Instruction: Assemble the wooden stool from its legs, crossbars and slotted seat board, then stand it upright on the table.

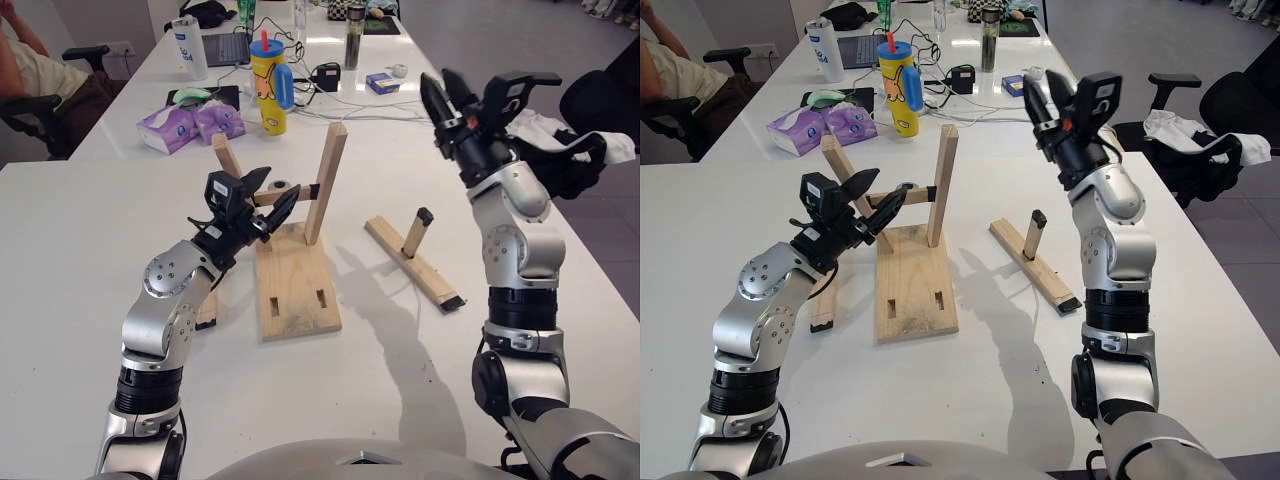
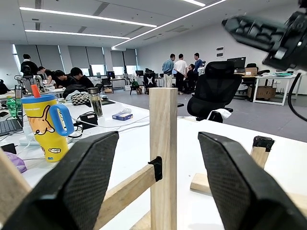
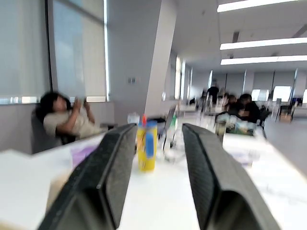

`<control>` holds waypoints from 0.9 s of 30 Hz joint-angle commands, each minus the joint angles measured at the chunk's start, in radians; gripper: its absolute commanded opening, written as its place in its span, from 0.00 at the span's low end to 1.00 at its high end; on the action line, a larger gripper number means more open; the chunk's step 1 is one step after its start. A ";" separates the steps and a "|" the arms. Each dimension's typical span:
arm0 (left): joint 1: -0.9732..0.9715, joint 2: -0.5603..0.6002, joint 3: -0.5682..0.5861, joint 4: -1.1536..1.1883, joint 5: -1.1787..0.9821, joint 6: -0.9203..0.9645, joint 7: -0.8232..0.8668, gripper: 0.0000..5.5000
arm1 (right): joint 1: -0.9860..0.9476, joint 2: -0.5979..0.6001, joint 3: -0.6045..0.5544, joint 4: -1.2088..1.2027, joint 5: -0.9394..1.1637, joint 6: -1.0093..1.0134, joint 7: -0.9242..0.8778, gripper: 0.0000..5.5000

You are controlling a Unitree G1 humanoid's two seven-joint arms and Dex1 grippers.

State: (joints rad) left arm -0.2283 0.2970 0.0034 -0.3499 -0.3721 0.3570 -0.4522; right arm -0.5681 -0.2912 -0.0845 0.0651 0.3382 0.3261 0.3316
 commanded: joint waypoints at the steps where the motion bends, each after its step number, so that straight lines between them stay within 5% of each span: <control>1: 0.000 -0.005 0.005 0.000 0.003 -0.005 0.009 0.56 | 0.219 -0.011 0.078 0.247 -0.144 0.095 -0.079 0.32; 9: -0.002 -0.005 0.006 0.009 0.005 -0.010 0.011 0.56 | 0.083 0.022 -0.019 0.068 -0.017 -0.068 0.016 0.32; 13: 0.004 -0.001 0.013 0.004 0.008 -0.013 0.014 0.56 | 0.093 -0.035 -0.036 -0.200 0.098 0.036 0.088 0.32; 20: 0.058 0.011 0.030 -0.036 -0.002 -0.006 0.018 0.56 | 0.427 -0.254 0.008 -0.618 0.367 0.403 0.269 0.38; 23: 0.113 0.029 0.021 -0.085 -0.032 0.014 -0.015 0.56 | 0.644 -0.357 -0.020 -0.610 0.339 0.427 0.340 0.46; 27: 0.248 0.121 -0.037 -0.194 -0.035 0.031 -0.115 0.56 | 0.704 -0.413 -0.098 -0.472 0.255 0.351 0.358 0.57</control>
State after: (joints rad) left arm -0.0451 0.3605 0.0012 -0.4902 -0.4126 0.3759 -0.5158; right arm 0.1401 -0.6748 -0.1335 -0.4635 0.6303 0.7227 0.6831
